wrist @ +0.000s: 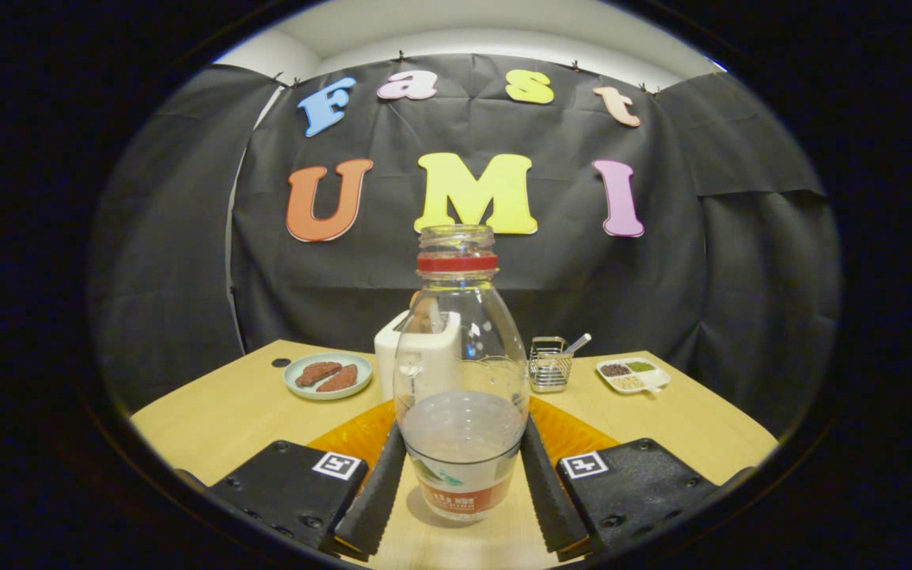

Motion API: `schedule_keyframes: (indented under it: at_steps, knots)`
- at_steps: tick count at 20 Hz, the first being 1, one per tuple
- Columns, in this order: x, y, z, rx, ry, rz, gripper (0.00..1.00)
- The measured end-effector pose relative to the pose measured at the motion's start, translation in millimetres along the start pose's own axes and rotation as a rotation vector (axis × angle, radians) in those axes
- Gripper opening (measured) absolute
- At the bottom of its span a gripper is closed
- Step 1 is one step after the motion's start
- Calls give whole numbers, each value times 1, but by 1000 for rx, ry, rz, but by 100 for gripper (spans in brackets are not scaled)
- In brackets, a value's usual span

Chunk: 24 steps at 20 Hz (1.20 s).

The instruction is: Take the bottle from table, then pour the juice into the cup, finally place the bottle on the coaster

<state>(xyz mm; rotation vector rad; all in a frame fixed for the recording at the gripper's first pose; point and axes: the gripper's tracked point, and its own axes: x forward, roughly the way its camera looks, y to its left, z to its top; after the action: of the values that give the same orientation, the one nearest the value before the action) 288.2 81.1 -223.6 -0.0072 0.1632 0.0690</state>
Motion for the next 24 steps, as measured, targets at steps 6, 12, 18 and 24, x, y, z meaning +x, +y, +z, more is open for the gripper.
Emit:
schedule_keyframes:
  at_steps: [6,12,18,24]
  knots:
    - [15,13,-22,9,-3,31,77]
    - [33,14,-56,-8,22,24,77]
    - [42,9,-73,-17,37,8,78]
    - [40,8,-74,-27,25,-14,80]
